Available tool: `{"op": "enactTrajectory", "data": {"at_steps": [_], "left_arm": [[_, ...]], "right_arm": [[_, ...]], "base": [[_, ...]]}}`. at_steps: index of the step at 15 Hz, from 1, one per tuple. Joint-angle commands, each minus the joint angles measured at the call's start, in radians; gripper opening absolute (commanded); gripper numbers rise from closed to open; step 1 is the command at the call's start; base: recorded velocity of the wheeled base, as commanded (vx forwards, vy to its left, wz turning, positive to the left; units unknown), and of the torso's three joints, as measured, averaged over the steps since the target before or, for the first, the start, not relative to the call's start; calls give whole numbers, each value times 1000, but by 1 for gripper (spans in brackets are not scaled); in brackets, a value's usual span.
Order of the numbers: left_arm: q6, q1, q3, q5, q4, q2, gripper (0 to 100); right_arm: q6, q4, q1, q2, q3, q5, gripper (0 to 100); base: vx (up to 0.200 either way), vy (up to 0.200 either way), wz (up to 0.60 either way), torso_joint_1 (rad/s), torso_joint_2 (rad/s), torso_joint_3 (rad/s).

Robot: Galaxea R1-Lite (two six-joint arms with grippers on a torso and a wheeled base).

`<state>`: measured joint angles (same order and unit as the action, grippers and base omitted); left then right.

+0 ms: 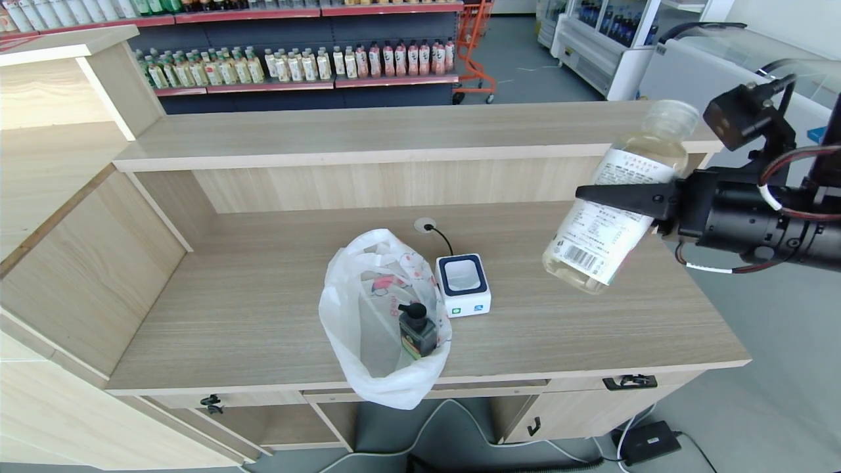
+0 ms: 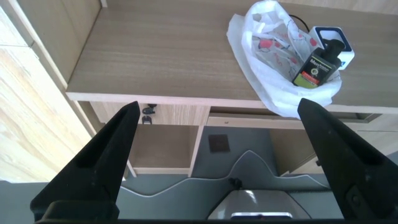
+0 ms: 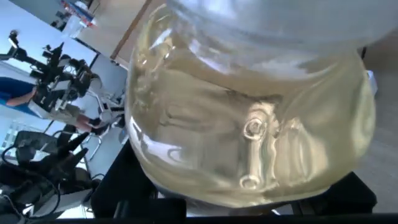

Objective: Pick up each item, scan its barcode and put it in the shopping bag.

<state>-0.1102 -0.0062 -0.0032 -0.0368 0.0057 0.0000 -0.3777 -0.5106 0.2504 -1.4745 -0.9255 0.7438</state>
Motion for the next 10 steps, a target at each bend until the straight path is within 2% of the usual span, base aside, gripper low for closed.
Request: {"op": "enactTrajectory", "data": {"at_steps": [1,4,6,10], "left_arm": [[0,0,0,0,0,0,100],[0,0,0,0,0,0,100],[0,0,0,0,0,0,100],[0,0,0,0,0,0,100]], "right_arm": [[-6,3,66,132,37,58,0],[-26,9,102,215,73,124,0],[-96,38,168,289,103,127,0],[-104,40,267,332,139,127,0]], "base": [[0,0,0,0,0,0],[0,0,0,0,0,0],[0,0,0,0,0,0],[0,0,0,0,0,0]]}}
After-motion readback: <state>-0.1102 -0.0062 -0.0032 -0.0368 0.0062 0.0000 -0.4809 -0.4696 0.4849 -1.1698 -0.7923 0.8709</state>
